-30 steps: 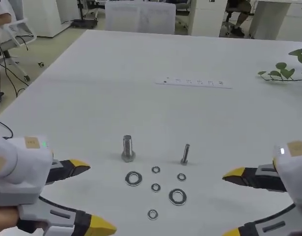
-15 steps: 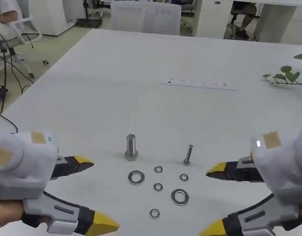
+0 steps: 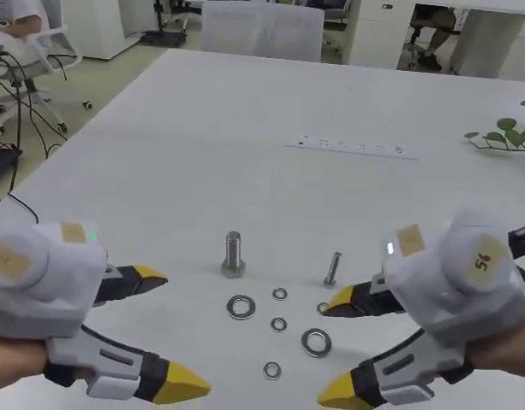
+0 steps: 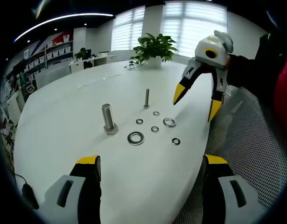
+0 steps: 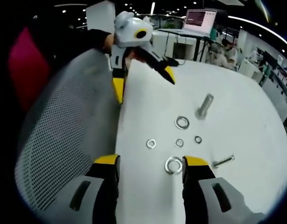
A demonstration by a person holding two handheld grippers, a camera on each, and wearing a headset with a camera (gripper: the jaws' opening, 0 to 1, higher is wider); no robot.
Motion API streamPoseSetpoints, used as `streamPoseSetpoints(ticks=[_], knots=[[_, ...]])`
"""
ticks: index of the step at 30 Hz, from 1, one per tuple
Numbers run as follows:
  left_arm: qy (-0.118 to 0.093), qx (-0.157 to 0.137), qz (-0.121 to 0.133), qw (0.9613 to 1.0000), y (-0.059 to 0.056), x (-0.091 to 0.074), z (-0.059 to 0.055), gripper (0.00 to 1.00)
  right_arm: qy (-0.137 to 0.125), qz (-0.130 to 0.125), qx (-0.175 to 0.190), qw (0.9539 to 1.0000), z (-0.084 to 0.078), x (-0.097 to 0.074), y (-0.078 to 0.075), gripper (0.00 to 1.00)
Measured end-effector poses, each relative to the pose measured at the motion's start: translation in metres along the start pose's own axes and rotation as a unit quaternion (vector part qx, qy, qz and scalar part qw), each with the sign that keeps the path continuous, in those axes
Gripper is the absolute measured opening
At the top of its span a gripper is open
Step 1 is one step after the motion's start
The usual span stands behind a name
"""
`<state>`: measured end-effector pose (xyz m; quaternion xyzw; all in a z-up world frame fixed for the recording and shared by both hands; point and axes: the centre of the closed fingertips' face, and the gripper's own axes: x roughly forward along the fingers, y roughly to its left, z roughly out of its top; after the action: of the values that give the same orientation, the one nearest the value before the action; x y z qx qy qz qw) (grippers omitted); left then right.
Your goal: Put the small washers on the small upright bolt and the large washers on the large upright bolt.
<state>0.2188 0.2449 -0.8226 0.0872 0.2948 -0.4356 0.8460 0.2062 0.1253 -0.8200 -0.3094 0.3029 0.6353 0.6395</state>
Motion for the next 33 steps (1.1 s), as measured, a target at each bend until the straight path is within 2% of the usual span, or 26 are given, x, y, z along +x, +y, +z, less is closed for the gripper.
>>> streamPoseSetpoints(ticks=[7, 10, 19, 24, 33], knots=[[0.002, 0.001, 0.001, 1.0000, 0.001, 0.001, 0.000, 0.90, 0.022, 0.019, -0.033, 0.9990, 0.005, 0.015, 0.003, 0.50], [0.002, 0.000, 0.001, 1.0000, 0.001, 0.002, 0.000, 0.90, 0.031, 0.025, -0.041, 0.9984, 0.005, 0.020, 0.004, 0.45], [0.003, 0.000, 0.000, 1.0000, 0.001, 0.003, 0.000, 0.89, 0.055, 0.038, -0.061, 0.9959, 0.006, 0.034, 0.004, 0.37], [0.005, 0.002, 0.000, 1.0000, 0.000, 0.003, -0.001, 0.89, 0.084, 0.039, -0.074, 0.9930, 0.003, 0.042, 0.001, 0.31], [0.008, 0.004, -0.001, 1.0000, 0.000, 0.003, -0.003, 0.89, 0.112, 0.053, -0.084, 0.9888, 0.001, 0.055, -0.001, 0.25]])
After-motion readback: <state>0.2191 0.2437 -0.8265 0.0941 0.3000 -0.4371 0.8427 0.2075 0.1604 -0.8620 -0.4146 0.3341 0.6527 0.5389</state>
